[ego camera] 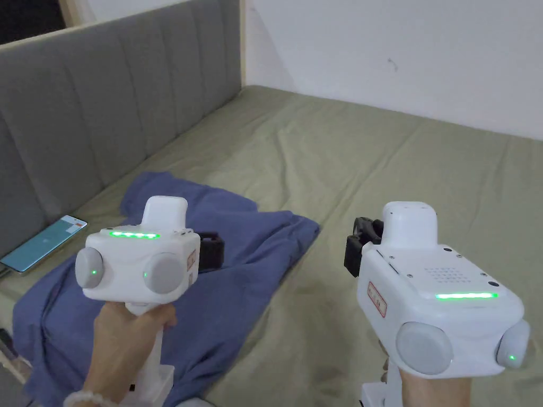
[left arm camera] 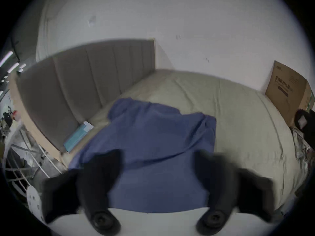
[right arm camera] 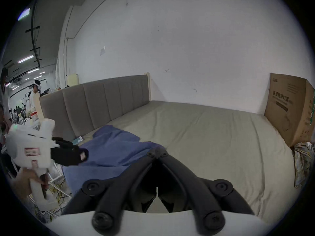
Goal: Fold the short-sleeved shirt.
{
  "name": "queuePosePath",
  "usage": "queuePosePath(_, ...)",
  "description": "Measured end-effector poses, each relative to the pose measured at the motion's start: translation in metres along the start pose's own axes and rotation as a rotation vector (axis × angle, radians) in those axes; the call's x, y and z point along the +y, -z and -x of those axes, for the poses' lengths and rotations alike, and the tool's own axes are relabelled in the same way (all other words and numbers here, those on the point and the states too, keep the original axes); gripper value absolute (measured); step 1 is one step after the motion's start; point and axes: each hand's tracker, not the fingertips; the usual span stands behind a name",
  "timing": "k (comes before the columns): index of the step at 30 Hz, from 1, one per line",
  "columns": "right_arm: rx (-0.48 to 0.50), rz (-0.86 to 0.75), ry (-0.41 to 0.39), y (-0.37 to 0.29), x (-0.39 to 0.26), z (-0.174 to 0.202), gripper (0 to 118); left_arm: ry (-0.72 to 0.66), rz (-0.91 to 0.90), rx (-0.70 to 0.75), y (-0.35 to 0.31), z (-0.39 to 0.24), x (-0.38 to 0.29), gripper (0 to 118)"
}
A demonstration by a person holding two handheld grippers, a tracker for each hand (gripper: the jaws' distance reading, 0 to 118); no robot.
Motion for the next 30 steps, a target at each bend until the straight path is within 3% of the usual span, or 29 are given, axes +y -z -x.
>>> queuePosePath(1, -0.006, 0.015, 0.003, 0.006, -0.003, -0.002, 1, 0.0, 0.027, -0.017, 0.014, -0.002, -0.002, 109)
queuePosePath(6, -0.028, 0.097, 0.039, 0.035, -0.018, -0.015, 1, 0.096, 0.19, -0.007, 0.088, -0.016, -0.009, 107)
queuePosePath(12, -0.054, 0.163, 0.057, 0.061, -0.028, -0.026, 1, 0.093, 0.357, -0.061, 0.148, -0.027, -0.024, 108)
queuePosePath(13, -0.054, 0.172, 0.062, 0.064, -0.03, -0.027, 1, 0.094, 0.318, -0.057, 0.145, -0.028, -0.025, 107)
queuePosePath(16, -0.058, 0.19, 0.085, 0.069, -0.036, -0.031, 1, 0.068, 0.303, -0.06, 0.136, -0.024, -0.022, 80)
queuePosePath(20, -0.058, 0.202, 0.11, 0.071, -0.041, -0.03, 1, -0.004, 0.263, -0.018, 0.13, -0.014, -0.015, 6)
queuePosePath(30, -0.065, 0.17, 0.117, 0.044, -0.029, -0.038, 1, -0.11, 0.319, -0.052, 0.122, -0.001, 0.008, 6)
